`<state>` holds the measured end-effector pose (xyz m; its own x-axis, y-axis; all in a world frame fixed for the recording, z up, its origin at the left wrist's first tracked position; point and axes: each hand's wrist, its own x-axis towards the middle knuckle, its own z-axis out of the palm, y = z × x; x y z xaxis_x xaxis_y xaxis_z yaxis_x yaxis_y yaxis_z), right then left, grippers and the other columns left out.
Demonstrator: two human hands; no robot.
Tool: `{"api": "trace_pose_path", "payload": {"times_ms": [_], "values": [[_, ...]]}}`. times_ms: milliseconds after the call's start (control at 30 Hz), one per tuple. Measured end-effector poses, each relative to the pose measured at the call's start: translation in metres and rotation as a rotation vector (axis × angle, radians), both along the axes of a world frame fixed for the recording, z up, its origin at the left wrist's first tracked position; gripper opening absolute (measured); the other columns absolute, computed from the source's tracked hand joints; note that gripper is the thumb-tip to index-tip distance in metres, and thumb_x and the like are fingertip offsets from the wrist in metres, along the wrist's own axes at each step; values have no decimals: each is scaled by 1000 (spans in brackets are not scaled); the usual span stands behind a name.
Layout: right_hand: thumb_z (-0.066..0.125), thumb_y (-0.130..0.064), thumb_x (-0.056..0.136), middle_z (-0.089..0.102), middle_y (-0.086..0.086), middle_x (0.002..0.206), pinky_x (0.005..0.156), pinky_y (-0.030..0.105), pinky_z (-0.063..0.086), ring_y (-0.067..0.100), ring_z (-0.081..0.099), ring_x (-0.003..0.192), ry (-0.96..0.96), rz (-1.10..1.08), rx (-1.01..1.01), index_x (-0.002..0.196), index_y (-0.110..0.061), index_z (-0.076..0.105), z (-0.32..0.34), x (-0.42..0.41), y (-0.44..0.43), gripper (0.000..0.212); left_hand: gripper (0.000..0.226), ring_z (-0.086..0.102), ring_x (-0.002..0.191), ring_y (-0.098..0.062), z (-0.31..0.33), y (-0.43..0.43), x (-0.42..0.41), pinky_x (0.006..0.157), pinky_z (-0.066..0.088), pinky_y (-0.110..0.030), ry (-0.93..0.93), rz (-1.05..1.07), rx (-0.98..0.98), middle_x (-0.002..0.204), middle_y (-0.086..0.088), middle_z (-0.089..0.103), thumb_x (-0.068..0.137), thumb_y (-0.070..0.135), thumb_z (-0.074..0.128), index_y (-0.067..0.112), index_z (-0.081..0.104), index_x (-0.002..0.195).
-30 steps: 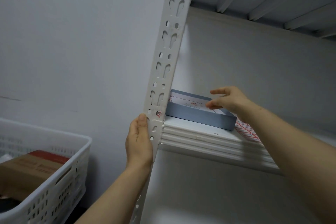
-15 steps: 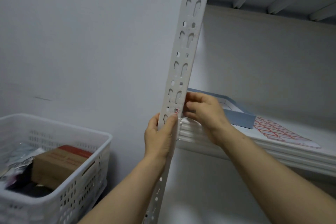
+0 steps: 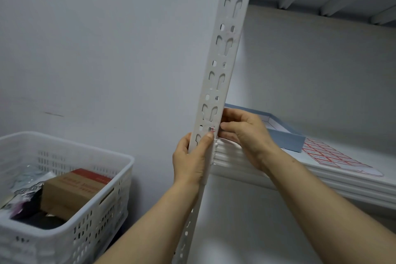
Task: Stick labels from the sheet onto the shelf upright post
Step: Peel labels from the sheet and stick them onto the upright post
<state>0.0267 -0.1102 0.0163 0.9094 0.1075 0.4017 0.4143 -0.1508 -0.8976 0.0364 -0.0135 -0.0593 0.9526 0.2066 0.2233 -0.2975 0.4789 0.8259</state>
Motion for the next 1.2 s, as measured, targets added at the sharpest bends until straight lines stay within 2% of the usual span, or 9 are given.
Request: {"api": "trace_pose_path", "payload": {"times_ms": [133,333,433,733,800,900,1000,1067,1200], "values": [[46,15,83,72,7,97,80,27,57,20,69,92,-9,1,-9,96,-13,66,0,0,-1,37,24,68,72,-2,0,0,-1,63,53,-14,-13,-4,-1,94,1,74,81,26,71,16,68,103],[46,14,84,73,2,92,78,24,58,16,70,88,-14,5,-16,93,-15,67,0,-1,0,37,26,67,74,-5,1,0,-1,62,53,-14,-7,-1,-4,95,-2,73,82,26,71,14,67,104],[45,13,86,73,0,89,76,23,58,14,70,84,-7,16,6,89,-16,67,0,0,0,36,24,66,65,1,2,-1,-2,56,51,-11,-6,-1,-11,91,0,73,81,25,71,14,67,102],[46,6,89,73,7,97,75,23,58,16,71,86,-1,25,24,97,-9,68,0,1,-1,28,27,67,65,0,5,-1,-3,55,51,-12,36,3,-14,89,1,74,78,29,74,15,68,100],[46,5,89,73,9,99,77,24,58,18,70,88,0,15,23,98,-8,67,0,1,-1,26,27,69,69,-4,6,-2,-4,60,53,-17,52,5,-13,88,2,74,77,30,75,16,68,99],[46,4,89,73,9,97,77,25,58,18,70,87,-1,18,27,98,-8,68,0,1,0,26,33,70,84,-15,4,-3,-2,80,55,-32,81,10,8,87,4,74,71,40,78,21,69,96],[47,3,90,74,3,89,76,23,58,15,71,83,-3,27,33,89,-13,69,0,-1,0,27,51,69,89,-16,4,-4,0,92,52,-43,106,20,45,85,10,75,53,59,75,28,70,93],[48,2,90,74,2,89,76,23,58,15,71,83,-7,29,31,89,-14,69,0,0,0,27,61,68,93,-17,4,-5,1,96,48,-45,119,34,59,86,12,74,44,67,71,31,70,93],[48,2,89,75,2,88,76,23,58,14,71,83,-9,38,24,90,-14,69,1,0,-1,27,67,64,100,-21,6,-6,0,99,45,-45,153,54,69,90,13,73,41,72,69,35,68,96]]}}
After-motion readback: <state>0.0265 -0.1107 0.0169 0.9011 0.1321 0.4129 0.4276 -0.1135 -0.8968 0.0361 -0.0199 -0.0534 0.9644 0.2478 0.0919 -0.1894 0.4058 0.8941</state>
